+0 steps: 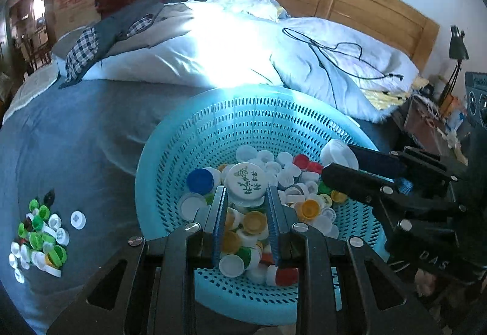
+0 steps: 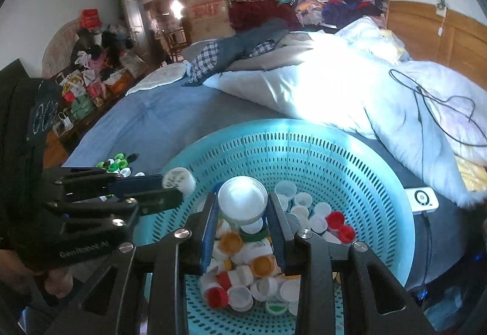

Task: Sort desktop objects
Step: 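Carry both caps over the teal basket and open both grippers, then move both grippers back to the cap pile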

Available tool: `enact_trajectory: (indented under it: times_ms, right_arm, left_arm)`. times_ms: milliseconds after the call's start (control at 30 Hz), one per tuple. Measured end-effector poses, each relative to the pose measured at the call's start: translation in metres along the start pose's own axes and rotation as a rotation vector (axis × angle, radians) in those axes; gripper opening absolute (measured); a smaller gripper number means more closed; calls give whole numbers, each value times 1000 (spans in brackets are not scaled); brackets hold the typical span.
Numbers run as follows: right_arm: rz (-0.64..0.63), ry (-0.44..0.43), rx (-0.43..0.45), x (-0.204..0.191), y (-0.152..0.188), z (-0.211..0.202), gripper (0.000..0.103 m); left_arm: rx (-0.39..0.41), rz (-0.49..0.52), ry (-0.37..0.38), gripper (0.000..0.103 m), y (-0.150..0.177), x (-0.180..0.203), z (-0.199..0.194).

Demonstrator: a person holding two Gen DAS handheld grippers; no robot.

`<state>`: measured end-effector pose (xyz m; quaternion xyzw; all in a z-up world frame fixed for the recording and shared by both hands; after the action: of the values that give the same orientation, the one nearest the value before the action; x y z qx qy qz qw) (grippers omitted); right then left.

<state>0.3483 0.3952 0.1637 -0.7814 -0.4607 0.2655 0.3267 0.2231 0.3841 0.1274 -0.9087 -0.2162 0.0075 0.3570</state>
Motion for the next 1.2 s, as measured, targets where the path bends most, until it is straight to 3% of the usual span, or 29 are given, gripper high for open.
enact_trajectory:
  times_ms: [700, 767, 867, 1000, 1200]
  right_arm:
    - [2, -1, -11, 8, 7, 9, 36]
    - [2, 5, -10, 8, 7, 9, 56]
    - [-3, 12, -2, 5, 5, 7, 63]
    - [-20, -13, 15, -8, -1, 6, 63]
    - [-105, -88, 15, -56, -5, 16, 66]
  left_arm:
    - [-16, -30, -7, 22, 6, -9, 11]
    - [-12, -43, -6, 22, 7, -14, 9]
    - [1, -66, -20, 33, 10, -27, 3]
    - [62, -141, -73, 33, 27, -74, -23]
    - [100, -414, -281, 33, 111, -226, -72]
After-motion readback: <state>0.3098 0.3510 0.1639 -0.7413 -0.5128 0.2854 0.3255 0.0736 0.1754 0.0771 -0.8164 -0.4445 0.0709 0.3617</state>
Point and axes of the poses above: each gripper's, at about its wrist camera, not at the fingertips, and z roughly the way its jaws point, x to its right, y to its underside, the point moved 5 cm from there along z, roughly the way its jaws point, and after that the axes turned 2 degrees about y, right-handed, at the moved point
